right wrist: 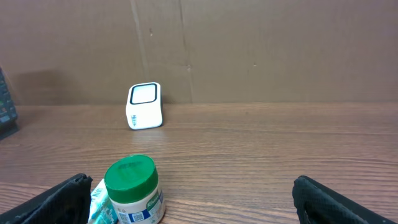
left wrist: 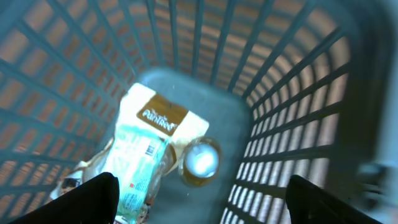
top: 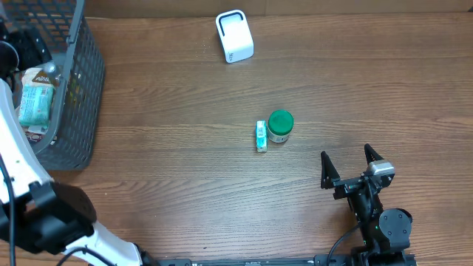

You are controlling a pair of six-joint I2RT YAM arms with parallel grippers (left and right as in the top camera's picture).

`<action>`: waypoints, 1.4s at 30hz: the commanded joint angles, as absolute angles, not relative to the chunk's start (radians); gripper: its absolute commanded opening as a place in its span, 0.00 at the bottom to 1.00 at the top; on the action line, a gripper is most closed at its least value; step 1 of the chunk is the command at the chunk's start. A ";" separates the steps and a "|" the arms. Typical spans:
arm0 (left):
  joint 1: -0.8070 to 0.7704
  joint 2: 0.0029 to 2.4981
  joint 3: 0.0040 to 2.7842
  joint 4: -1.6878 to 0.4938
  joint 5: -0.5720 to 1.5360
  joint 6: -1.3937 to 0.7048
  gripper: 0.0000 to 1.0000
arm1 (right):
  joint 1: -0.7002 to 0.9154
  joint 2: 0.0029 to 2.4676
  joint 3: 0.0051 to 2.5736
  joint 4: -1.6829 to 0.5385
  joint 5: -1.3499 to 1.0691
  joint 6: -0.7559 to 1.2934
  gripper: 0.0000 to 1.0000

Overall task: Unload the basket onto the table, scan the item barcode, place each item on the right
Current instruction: 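Reach the left gripper back into the grey basket, then grasp the yellow oil bottle in the basket and lift it out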

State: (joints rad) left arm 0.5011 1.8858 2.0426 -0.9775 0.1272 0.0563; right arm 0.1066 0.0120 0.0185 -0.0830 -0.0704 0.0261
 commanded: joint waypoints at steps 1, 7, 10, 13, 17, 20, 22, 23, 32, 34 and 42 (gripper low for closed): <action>0.517 1.957 2.049 -0.992 0.185 0.159 0.88 | 0.111 0.003 0.008 -0.080 -0.057 0.025 1.00; 0.517 2.084 2.049 -1.011 0.256 0.252 0.88 | 0.111 0.003 0.008 -0.080 -0.057 0.025 1.00; 0.517 2.133 2.049 -1.013 0.256 0.262 0.88 | 0.111 0.003 0.008 -0.080 -0.057 0.025 1.00; 0.517 2.175 2.049 -1.013 0.256 0.267 0.88 | 0.111 0.003 0.008 -0.080 -0.057 0.025 1.00; 0.517 2.209 2.049 -1.010 0.255 0.267 0.82 | 0.111 0.003 0.008 -0.080 -0.057 0.025 1.00; 0.517 2.211 2.049 -0.993 0.252 0.266 0.72 | 0.111 0.003 0.008 -0.080 -0.057 0.025 1.00; 0.517 2.210 2.051 -0.986 0.252 0.266 0.61 | 0.111 0.003 0.008 -0.080 -0.057 0.025 1.00; 0.517 2.210 2.051 -0.984 0.252 0.266 0.58 | 0.111 0.003 0.008 -0.080 -0.057 0.025 1.00; 0.517 2.197 2.085 -0.992 0.251 0.230 0.36 | 0.111 0.003 0.008 -0.080 -0.057 0.025 1.00; 0.517 2.170 2.105 -0.992 0.237 0.199 0.36 | 0.111 0.003 0.008 -0.080 -0.057 0.025 1.00; 0.517 1.960 2.177 -0.973 0.115 0.068 0.35 | 0.111 0.003 0.008 -0.080 -0.057 0.025 1.00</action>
State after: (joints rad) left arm 0.5144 2.1502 2.0941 -0.9977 0.1665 0.1566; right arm 0.1066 0.0120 0.0185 -0.0830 -0.0700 0.0261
